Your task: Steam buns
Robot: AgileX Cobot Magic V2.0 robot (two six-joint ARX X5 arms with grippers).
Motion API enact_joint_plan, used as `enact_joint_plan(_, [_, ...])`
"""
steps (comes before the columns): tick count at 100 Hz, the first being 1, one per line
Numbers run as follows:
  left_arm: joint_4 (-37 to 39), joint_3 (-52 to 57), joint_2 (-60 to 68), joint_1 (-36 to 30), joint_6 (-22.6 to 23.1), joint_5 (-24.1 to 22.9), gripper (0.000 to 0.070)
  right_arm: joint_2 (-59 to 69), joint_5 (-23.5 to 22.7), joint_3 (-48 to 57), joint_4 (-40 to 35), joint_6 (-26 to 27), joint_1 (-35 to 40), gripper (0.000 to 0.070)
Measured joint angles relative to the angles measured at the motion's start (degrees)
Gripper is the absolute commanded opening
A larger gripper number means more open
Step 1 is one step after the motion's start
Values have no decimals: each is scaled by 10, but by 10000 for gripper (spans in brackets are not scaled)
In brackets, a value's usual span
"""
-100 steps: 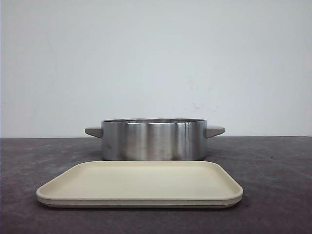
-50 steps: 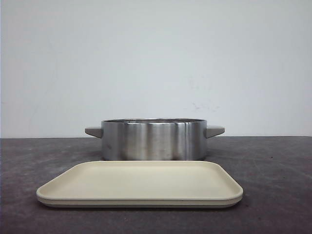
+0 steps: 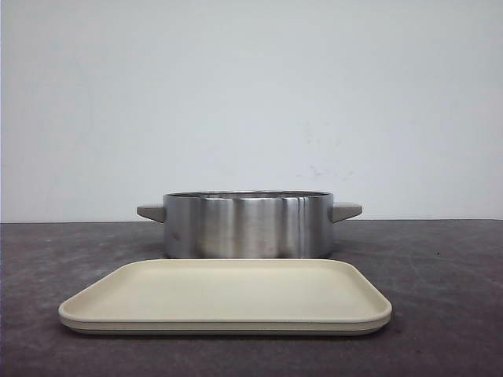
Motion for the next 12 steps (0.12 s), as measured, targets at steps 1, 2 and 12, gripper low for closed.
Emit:
enact_joint_plan(1, [0,0,0,0,0,0,26,0,0,0,0,0,0,7])
enact_joint_plan(2, [0,0,0,0,0,0,26,0,0,0,0,0,0,7])
enact_joint_plan(12, [0,0,0,0,0,0,26,0,0,0,0,0,0,7])
